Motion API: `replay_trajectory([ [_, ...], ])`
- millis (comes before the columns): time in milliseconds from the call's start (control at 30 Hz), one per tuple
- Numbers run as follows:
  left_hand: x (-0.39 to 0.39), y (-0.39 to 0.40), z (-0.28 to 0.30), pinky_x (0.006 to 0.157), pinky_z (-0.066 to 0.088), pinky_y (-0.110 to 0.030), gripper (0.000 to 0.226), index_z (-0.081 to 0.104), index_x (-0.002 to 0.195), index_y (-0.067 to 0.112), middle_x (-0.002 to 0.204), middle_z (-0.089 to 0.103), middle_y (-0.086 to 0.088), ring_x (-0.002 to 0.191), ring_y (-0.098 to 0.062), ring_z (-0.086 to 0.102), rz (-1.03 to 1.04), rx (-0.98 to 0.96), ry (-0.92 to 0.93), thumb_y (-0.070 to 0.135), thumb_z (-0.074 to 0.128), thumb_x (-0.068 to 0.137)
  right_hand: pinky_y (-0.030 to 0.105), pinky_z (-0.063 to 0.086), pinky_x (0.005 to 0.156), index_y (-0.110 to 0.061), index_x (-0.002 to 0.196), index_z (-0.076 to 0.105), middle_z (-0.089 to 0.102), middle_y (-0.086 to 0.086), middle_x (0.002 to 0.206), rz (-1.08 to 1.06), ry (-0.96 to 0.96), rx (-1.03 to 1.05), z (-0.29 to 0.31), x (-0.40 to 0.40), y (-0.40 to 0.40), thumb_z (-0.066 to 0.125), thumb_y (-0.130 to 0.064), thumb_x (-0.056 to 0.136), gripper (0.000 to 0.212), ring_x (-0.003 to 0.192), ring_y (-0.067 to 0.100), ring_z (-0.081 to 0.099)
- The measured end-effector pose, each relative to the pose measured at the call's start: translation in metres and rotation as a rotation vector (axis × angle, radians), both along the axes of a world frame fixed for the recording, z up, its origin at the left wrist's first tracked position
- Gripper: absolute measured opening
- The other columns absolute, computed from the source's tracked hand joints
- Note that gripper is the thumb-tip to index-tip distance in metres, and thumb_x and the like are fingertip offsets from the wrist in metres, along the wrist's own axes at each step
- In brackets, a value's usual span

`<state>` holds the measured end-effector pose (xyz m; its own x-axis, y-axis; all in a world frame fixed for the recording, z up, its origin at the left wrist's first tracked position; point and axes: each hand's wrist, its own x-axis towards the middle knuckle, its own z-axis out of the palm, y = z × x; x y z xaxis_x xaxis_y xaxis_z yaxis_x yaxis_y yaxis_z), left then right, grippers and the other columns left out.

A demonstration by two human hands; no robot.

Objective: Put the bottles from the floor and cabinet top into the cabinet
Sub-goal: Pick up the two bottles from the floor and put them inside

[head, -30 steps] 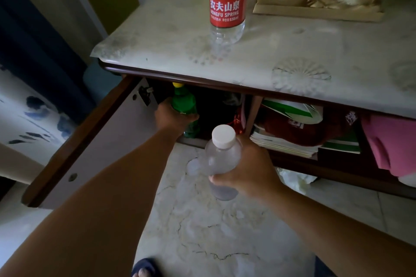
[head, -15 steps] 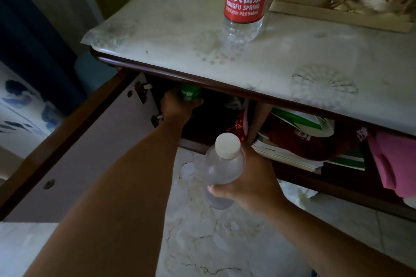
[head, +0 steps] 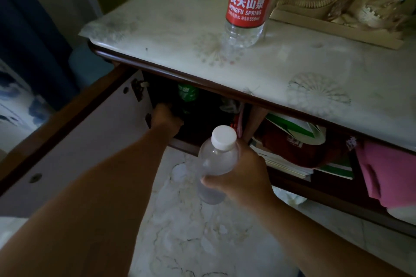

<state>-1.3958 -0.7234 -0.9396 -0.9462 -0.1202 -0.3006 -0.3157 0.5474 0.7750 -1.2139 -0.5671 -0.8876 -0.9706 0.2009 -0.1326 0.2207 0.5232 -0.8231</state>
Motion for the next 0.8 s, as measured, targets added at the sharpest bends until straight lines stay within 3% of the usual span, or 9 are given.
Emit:
replay_trajectory([
  [100,0.036,-0.015,0.013,0.071,0.053,-0.035,0.013,0.056,0.098,-0.001,0.09,0.059,-0.016,0.08,-0.03,0.058,-0.044,0.017,-0.08,0.003,0.045,0.091,0.014,0.046,0.068,-0.031,0.113,0.058,0.065,-0.016,0.099,-0.043,0.018,-0.029,0.009,-0.005,-0.004,0.091,-0.035,0.047,0.074,0.091,0.0,0.061],
  [167,0.052,-0.027,0.014,0.047,0.045,-0.028,0.02,0.046,0.075,0.01,0.063,0.05,-0.009,0.053,-0.021,0.047,-0.183,-0.022,-0.126,0.003,0.037,0.091,0.02,0.049,0.068,-0.033,0.11,0.057,0.066,-0.013,0.1,-0.056,0.011,-0.045,0.015,-0.011,-0.009,0.092,-0.032,0.047,0.072,0.09,0.005,0.063],
  [200,0.058,-0.036,0.016,0.045,0.045,-0.027,0.023,0.045,0.071,0.016,0.058,0.052,-0.006,0.049,-0.019,0.049,-0.334,-0.103,-0.156,0.002,0.043,0.089,0.023,0.049,0.068,-0.033,0.108,0.055,0.066,-0.011,0.1,-0.06,0.004,-0.041,0.018,-0.014,-0.012,0.092,-0.032,0.047,0.072,0.09,0.009,0.063],
  [267,0.074,-0.047,0.019,0.059,0.057,-0.032,0.021,0.059,0.086,0.019,0.08,0.065,-0.007,0.065,-0.021,0.064,-0.46,-0.214,-0.271,-0.001,0.061,0.082,0.026,0.048,0.068,-0.034,0.106,0.052,0.063,-0.009,0.1,-0.045,0.018,-0.011,0.023,-0.02,-0.017,0.093,-0.033,0.047,0.072,0.089,0.012,0.061],
  [367,0.093,-0.068,0.009,0.072,0.061,-0.034,0.059,0.051,0.128,0.012,0.119,0.054,-0.013,0.09,-0.026,0.064,-0.559,-0.346,-0.393,-0.001,0.074,0.075,0.029,0.048,0.072,-0.027,0.11,0.056,0.064,-0.004,0.105,-0.033,0.032,0.02,0.027,-0.029,-0.025,0.094,-0.032,0.047,0.074,0.094,0.016,0.06],
  [500,0.109,-0.084,-0.001,0.062,0.058,-0.026,0.069,0.045,0.134,0.017,0.119,0.046,-0.006,0.078,-0.018,0.063,-0.623,-0.365,-0.413,0.006,0.077,0.074,0.028,0.049,0.073,-0.022,0.115,0.06,0.066,-0.002,0.107,-0.104,0.012,0.016,0.025,-0.043,-0.033,0.095,-0.032,0.047,0.077,0.095,0.016,0.06],
  [633,0.11,-0.093,-0.009,0.065,0.061,-0.03,0.075,0.043,0.137,0.022,0.135,0.042,-0.006,0.087,-0.023,0.066,-0.615,-0.369,-0.397,0.013,0.08,0.073,0.026,0.048,0.071,-0.024,0.111,0.061,0.065,-0.007,0.099,-0.148,0.015,-0.004,0.022,-0.062,-0.04,0.096,-0.035,0.045,0.076,0.089,0.013,0.061],
  [733,0.105,-0.096,-0.012,0.057,0.054,-0.021,0.075,0.041,0.138,0.022,0.134,0.044,-0.006,0.084,-0.019,0.065,-0.626,-0.351,-0.388,0.017,0.079,0.074,0.021,0.045,0.067,-0.026,0.108,0.059,0.059,-0.012,0.092,-0.139,0.022,0.005,0.019,-0.075,-0.045,0.096,-0.034,0.044,0.075,0.087,0.01,0.058],
  [800,0.101,-0.095,-0.014,0.071,0.048,-0.021,0.075,0.04,0.139,0.021,0.14,0.042,-0.006,0.104,-0.02,0.061,-0.653,-0.383,-0.348,0.021,0.078,0.075,0.018,0.042,0.062,-0.025,0.109,0.059,0.058,-0.013,0.091,-0.134,0.022,-0.004,0.017,-0.082,-0.048,0.097,-0.032,0.044,0.075,0.087,0.009,0.057],
])
